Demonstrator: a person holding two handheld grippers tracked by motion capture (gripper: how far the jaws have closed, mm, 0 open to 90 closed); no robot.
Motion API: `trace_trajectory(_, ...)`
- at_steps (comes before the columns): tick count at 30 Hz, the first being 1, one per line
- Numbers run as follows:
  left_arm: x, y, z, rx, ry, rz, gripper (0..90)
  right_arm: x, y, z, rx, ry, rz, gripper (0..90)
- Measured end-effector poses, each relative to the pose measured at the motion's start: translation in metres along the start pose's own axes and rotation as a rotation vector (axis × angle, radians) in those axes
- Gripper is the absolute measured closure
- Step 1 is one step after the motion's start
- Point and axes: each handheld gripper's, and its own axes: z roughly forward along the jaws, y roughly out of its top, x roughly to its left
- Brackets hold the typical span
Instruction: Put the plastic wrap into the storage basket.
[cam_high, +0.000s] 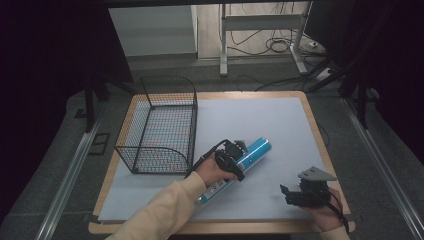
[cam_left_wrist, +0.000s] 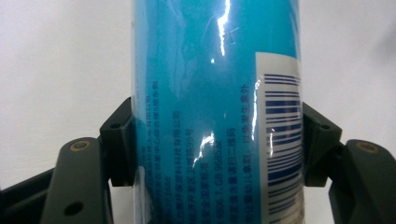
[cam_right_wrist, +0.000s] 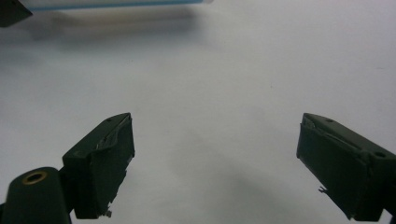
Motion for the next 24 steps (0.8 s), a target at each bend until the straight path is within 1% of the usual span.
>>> trace_trajectory(3, 0.001, 0.001, -0.008, -0.02, 0.002, -0.002, 31.3, 0.0, 0.0, 0.0, 0.0, -0.002, 0.001, 11.4)
trace_trajectory(8, 0.003, 0.001, -0.017, -0.027, 0.012, 0.0, 31.3, -0.001, 0.0, -0.001, -0.003, -0.006, 0.004, 11.5)
trace_trajectory(9, 0.003, 0.001, -0.018, -0.041, 0.009, -0.013, 31.3, -0.001, 0.0, -0.001, -0.004, -0.007, 0.004, 11.5)
trace_trajectory(11, 0.004, 0.001, -0.021, -0.031, 0.013, 0.001, 31.3, -0.001, 0.0, -0.001, -0.003, -0.008, 0.004, 11.5)
trace_trajectory(16, 0.007, 0.002, -0.029, -0.042, 0.024, 0.001, 31.3, -0.001, 0.0, -0.001, -0.005, -0.009, 0.007, 11.6)
trace_trajectory(24, 0.01, 0.005, -0.04, -0.06, 0.027, -0.003, 31.3, -0.001, 0.0, -0.001, -0.005, -0.009, 0.008, 11.6)
